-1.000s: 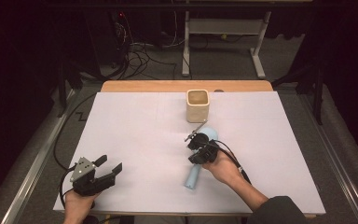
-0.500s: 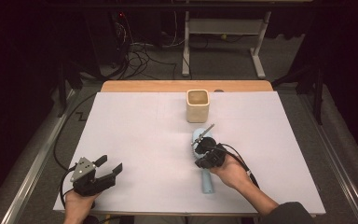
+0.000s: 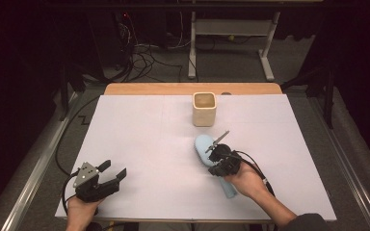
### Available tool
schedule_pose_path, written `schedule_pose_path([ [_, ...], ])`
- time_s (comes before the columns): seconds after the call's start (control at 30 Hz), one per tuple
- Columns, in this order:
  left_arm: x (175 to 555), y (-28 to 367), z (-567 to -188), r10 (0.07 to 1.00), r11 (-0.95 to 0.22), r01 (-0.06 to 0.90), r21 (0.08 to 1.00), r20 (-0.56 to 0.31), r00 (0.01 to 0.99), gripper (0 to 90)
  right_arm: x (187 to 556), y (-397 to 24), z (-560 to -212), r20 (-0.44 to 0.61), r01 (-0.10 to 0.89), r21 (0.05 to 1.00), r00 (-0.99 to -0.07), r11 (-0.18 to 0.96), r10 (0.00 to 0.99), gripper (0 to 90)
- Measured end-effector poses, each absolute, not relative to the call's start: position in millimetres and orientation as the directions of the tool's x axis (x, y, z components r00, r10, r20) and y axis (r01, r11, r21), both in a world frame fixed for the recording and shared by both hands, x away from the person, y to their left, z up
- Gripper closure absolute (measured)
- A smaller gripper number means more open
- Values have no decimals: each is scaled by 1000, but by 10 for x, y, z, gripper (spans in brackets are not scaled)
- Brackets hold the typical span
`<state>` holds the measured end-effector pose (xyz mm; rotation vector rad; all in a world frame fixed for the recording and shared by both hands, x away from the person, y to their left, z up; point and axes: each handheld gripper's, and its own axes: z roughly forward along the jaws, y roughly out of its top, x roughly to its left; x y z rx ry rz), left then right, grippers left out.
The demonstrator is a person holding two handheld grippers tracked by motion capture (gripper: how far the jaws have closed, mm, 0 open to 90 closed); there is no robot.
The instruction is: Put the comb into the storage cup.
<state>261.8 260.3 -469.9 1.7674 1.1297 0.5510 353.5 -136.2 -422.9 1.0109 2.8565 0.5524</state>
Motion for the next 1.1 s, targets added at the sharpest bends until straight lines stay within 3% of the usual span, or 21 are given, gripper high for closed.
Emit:
schedule_pose_path([
  [0.7, 2620, 2608, -4700, 881, -137, 452, 881, -100, 463, 299, 3500, -1683, -4248, 66, 631, 366, -751, 685, 657, 894],
  [0.87, 2619, 2617, -4698, 883, -131, 450, 883, -102, 458, 295, 3480, -1719, -4249, 90, 631, 391, -751, 670, 654, 827],
  [1.1, 2620, 2617, -4696, 884, -132, 451, 883, -101, 457, 293, 3419, -1811, -4131, 98, 633, 444, -737, 634, 668, 652],
])
